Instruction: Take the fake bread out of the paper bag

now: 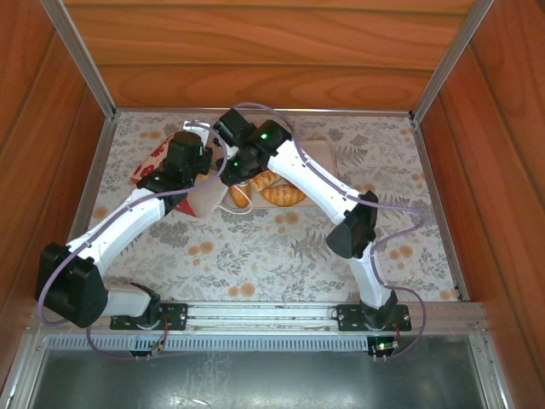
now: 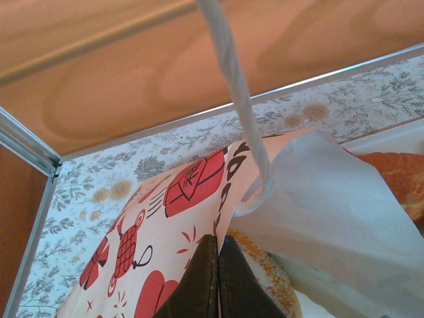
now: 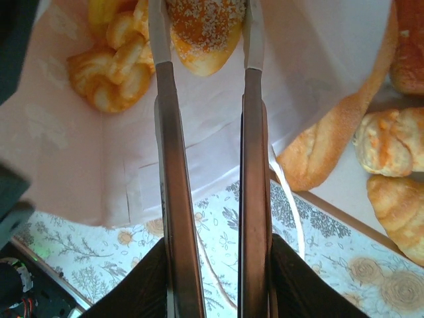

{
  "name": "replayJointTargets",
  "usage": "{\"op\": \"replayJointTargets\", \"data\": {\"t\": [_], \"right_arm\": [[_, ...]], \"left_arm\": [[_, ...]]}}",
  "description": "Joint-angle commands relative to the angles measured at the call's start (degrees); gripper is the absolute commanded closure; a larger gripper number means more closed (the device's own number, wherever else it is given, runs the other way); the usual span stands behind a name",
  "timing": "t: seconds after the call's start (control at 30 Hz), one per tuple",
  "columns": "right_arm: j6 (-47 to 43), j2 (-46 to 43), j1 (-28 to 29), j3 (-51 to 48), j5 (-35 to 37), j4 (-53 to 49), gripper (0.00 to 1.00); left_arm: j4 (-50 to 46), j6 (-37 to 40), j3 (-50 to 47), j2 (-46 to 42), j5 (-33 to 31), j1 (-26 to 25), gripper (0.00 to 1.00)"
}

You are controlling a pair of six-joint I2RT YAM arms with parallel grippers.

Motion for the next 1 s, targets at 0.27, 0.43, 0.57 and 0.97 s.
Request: {"op": "replayJointTargets", "data": {"t": [0.27,0.43,0.57,0.97], "right_arm": [[1.3,-9.6,0.4,-6.7,3.4,2.8,1.0],[1.7,-13.4,0.4,-9.9,4.6,2.2,1.0],[1.8,-16.8,0.4,-13.1,4.6,2.8,1.0],[2.9,-26.3,0.4,-20.8,7.6,3.2,1.0]], "left_arm": [[0.9,0.2,-0.3,-0.2,-1.6,0.6,1.0],[1.0,-0.1,-0.4,-0.7,-1.9,1.4,1.0],[0.8,-1.1,-0.2,-1.2,-1.1,2.7,1.0],[-0.2,-3.6,0.3,-1.2,0.9,4.9,1.0]]}}
